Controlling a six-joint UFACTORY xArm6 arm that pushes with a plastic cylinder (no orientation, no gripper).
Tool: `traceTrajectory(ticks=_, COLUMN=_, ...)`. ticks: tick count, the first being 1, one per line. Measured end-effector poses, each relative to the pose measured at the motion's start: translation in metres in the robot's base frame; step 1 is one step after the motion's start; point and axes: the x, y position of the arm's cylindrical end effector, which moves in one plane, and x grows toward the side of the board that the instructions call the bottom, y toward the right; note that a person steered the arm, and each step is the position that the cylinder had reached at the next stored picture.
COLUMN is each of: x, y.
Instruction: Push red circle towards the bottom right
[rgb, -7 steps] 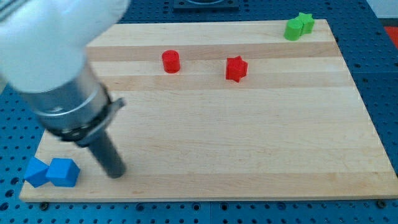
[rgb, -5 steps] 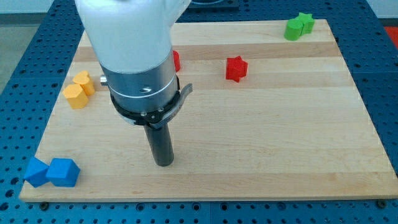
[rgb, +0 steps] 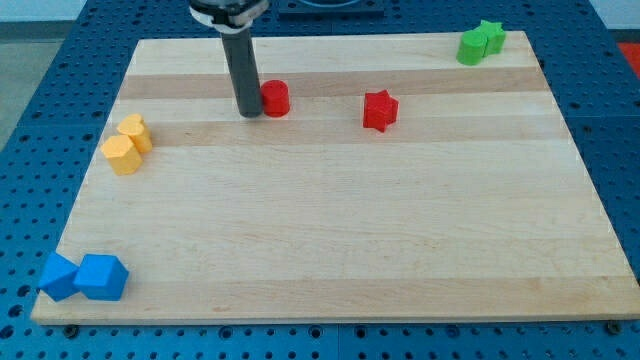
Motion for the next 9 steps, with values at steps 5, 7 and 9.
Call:
traceTrajectory(ticks=5, x=0.027, y=0.120)
traceTrajectory(ticks=7, x=0.004, y=0.133)
traceTrajectory(ticks=9, x=0.010, y=0.158)
